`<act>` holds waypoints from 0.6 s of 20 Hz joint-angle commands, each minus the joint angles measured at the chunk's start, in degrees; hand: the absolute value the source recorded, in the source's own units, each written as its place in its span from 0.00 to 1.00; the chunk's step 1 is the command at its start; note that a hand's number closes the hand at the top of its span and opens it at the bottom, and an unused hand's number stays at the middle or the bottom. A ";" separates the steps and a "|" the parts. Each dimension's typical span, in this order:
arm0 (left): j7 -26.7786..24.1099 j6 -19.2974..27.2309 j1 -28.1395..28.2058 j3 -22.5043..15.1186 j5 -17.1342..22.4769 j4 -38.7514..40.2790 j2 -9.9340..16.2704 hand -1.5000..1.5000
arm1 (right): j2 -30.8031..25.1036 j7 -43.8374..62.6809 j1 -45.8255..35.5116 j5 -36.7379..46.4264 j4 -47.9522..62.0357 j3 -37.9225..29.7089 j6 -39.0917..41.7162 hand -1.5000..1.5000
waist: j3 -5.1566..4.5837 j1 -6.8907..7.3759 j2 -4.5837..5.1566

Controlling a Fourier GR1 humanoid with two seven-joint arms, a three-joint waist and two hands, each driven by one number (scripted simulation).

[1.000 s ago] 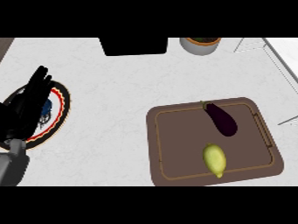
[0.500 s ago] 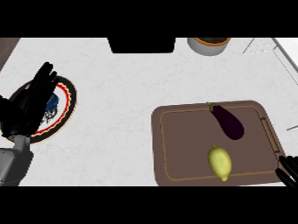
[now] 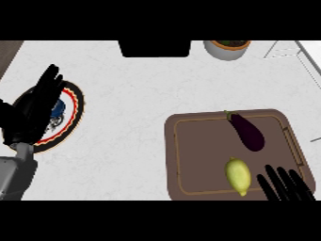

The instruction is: Pick the lemon from the tray and place it in the tiered shelf

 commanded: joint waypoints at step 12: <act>2.94 -2.22 0.83 3.22 -2.93 -3.41 -2.00 0.50 | 6.06 8.77 -2.16 14.66 9.05 8.43 -2.70 0.00 | 0.08 0.15 -0.06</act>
